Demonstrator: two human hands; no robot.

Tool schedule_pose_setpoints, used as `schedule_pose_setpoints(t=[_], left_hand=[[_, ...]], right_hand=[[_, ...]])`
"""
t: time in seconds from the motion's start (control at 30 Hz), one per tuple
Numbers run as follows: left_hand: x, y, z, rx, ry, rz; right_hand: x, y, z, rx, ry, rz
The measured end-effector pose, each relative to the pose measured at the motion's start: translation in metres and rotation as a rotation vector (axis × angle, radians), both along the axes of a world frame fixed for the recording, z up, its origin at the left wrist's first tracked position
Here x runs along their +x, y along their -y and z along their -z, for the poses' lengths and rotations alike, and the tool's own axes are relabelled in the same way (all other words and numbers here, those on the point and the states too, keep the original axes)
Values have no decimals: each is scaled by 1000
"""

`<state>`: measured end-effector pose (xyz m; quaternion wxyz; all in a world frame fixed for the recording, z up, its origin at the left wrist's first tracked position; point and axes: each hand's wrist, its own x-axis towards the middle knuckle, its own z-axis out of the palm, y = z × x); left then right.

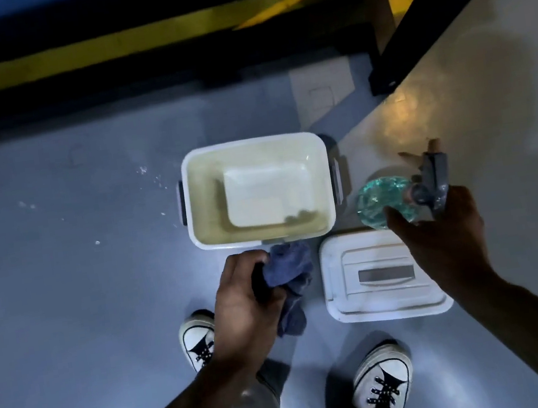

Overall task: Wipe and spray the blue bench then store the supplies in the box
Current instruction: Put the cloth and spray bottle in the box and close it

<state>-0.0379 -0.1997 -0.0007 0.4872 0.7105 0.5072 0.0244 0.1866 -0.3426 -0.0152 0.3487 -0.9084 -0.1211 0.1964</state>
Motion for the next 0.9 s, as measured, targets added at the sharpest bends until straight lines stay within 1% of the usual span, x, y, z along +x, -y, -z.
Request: schedule_pose_setpoints(t=[0.07,0.17,0.23,0.3,0.37,0.43,0.47,0.5,0.53,0.57,0.63,0.67,0.7,0.73,0.77,0.83,0.87,0.9], left_hand=[[7,-20,-24,-5,49,-54],[22,-56,-44,5,166,-158],[35,-84,-44,34,215,-224],[46,-108,-31,40,196,-244],[55,-124,-6,15,159,-247],[61,-133,34,-18,62,-233],[64,-137,52,-74,1,-225],[64,-139,73,-133,-39,-176],[61,-140,102,-142,-52,-126],[60,-139,124,-129,-85,-121],[59,-133,137,-161,-147,-87],[58,-128,134,-158,-230,-69],[58,-124,130,-72,-305,-61],[56,-122,129,2,-328,-34],[53,-122,124,17,-288,-36],[43,-124,114,-49,-121,-125],[35,-124,110,-91,-48,-159],[27,-125,104,-94,-33,-151]], right_hand=[[-4,-6,-19,11,23,-32],[-12,-22,-40,59,54,-72],[-16,-34,-45,73,22,-78],[-21,-46,-42,78,-13,-82],[-27,-58,-34,81,-5,-93],[-35,-70,-22,110,-11,-105],[-38,-75,-15,128,-11,-116],[-41,-79,-6,141,-11,-129],[-44,-83,2,147,-10,-144],[-48,-87,9,148,1,-160],[-55,-95,22,131,47,-190],[-56,-99,26,119,66,-212],[-57,-103,29,109,78,-241],[-56,-108,32,100,88,-278],[-56,-112,33,94,99,-319],[-53,-123,34,41,145,-400],[-52,-128,35,-18,183,-442],[-52,-135,37,-90,224,-484]])
